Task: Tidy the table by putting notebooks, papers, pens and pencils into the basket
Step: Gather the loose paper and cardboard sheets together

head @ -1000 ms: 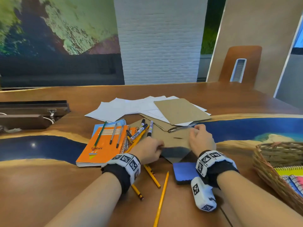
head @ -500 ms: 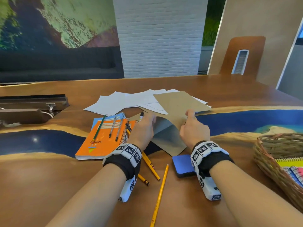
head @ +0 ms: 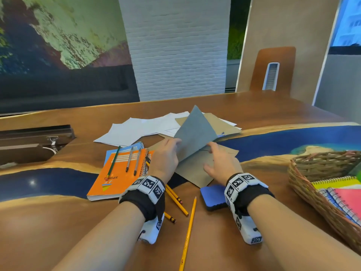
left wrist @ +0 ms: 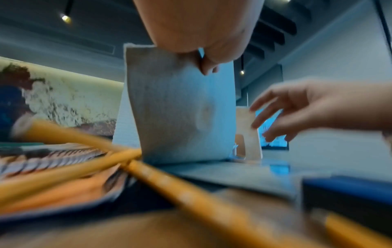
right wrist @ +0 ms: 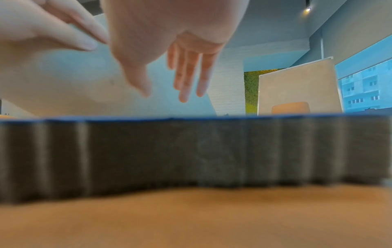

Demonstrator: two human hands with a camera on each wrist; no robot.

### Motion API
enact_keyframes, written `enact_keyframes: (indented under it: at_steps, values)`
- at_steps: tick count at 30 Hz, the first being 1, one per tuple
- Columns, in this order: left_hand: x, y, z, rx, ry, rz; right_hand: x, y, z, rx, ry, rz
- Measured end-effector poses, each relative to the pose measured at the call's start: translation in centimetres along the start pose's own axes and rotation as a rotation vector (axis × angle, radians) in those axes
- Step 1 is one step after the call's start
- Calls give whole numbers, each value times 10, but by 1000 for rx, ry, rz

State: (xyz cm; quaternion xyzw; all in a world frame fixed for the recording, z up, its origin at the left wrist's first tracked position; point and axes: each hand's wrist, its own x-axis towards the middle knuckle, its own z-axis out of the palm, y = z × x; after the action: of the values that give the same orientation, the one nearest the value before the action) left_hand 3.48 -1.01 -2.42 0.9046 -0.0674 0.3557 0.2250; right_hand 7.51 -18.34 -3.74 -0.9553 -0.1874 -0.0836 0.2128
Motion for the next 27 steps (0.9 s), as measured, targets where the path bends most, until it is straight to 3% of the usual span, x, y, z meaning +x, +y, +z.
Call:
enact_keyframes:
  at_steps: [3,5,11,15,18,21,27]
  values:
    - [19,16,-18,-73,66,-56,-10,1,3,19,-125,-140]
    - [35,29,-34,-144,100,-100,-18,1,3,33,-110,-164]
    - [69,68,-85,-414,164,-318,-40,-11,-19,62,105,-199]
    - [84,84,-102,-649,132,-422,-32,-19,-43,243,342,-185]
    - [87,97,-109,-785,88,-432,-28,-23,-64,437,451,-181]
    - [87,100,-111,-959,-4,-391,-30,-22,-90,596,471,-34]
    - [81,78,-89,-567,69,-404,-33,3,-127,673,539,138]
